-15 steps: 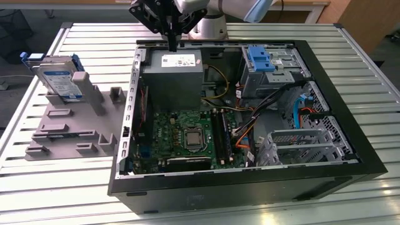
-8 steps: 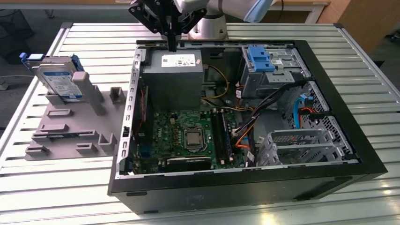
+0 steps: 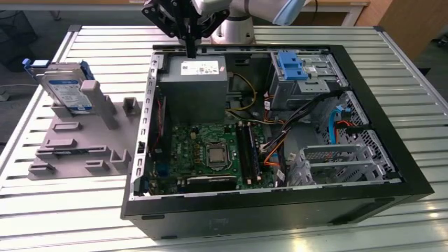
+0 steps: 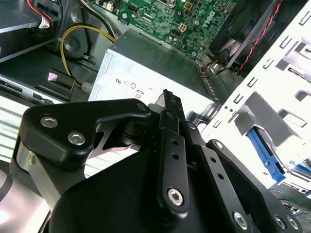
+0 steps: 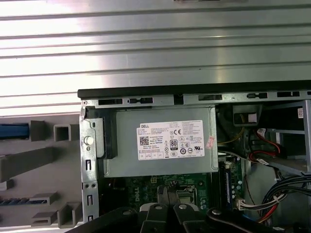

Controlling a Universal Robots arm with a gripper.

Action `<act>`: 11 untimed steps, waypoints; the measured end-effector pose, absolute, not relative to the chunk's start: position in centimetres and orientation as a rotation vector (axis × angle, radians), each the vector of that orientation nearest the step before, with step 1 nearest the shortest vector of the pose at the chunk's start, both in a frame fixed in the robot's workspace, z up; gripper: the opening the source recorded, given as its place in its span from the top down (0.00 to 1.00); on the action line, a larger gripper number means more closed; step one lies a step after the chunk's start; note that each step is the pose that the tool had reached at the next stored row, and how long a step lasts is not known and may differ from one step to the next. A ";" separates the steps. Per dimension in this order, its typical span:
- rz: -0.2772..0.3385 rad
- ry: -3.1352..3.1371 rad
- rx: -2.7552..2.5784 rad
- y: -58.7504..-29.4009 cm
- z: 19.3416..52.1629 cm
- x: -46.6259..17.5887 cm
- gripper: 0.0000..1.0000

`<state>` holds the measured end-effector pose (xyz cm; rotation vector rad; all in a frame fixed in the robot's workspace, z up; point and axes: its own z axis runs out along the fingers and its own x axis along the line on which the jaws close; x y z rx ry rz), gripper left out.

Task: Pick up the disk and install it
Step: 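Reach for the disk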

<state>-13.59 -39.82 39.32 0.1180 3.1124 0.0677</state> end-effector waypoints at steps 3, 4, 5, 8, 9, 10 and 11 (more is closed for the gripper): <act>0.068 3.112 0.118 -39.8 39.3 -13.8 0.89; 0.068 3.112 0.118 -39.8 39.3 -13.9 0.89; 0.068 3.112 0.118 -39.8 39.3 -14.0 0.89; 0.068 3.112 0.118 -39.8 39.3 -14.2 0.89; 0.068 3.112 0.118 -39.8 39.3 -14.3 0.89; 0.068 3.112 0.118 -39.8 39.3 -14.3 0.89; 0.068 3.112 0.118 -39.8 39.3 -14.4 0.89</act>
